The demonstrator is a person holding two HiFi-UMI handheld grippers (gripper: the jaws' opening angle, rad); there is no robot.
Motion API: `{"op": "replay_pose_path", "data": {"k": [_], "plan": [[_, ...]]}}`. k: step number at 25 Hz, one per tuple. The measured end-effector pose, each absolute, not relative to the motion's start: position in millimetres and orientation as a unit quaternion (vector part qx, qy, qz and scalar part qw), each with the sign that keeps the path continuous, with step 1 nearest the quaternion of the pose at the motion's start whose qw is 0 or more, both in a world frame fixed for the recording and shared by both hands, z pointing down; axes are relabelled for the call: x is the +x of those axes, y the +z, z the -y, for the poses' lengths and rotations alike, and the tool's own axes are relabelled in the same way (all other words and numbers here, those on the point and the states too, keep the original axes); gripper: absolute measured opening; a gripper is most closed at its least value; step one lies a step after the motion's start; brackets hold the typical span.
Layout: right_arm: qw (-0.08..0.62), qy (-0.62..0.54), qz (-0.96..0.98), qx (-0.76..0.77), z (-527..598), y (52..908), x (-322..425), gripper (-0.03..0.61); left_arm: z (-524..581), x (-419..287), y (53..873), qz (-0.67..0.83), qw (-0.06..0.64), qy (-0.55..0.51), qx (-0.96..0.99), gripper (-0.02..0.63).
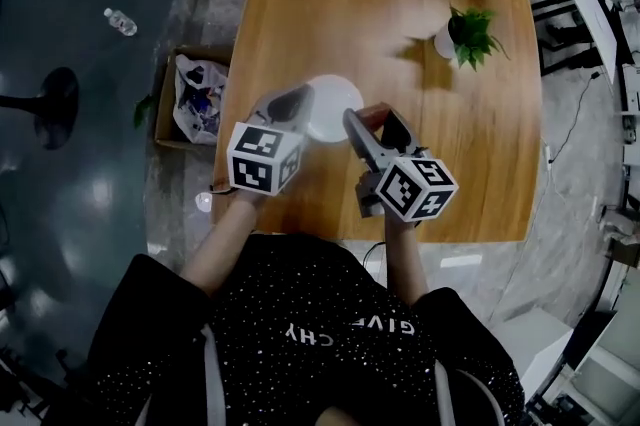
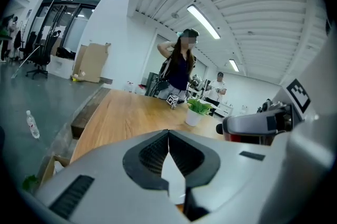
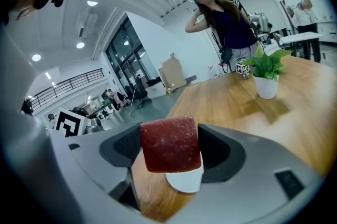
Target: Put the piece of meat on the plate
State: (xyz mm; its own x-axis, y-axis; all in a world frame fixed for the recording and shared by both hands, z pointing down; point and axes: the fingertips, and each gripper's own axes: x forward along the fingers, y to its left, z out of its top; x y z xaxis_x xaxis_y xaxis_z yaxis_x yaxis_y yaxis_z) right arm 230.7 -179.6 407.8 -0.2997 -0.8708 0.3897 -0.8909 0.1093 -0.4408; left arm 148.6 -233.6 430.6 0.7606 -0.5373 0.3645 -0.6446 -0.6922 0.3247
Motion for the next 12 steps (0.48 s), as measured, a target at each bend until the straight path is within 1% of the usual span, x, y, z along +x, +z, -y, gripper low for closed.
{"op": "replay_pose_path", "data": {"k": [6,12], "plan": [[0.068,0.327,0.771,0.542,203.9,439.3,232.7,0.331,250.3,151.4,450.4,0.348,0.213,0.142,0.902,0.009],[0.165,0.345,0.77,0.511,214.4,486.8,221.4,0.331,253.2,147.8,463.6,0.347,0.208,0.154,0.902,0.009]]}}
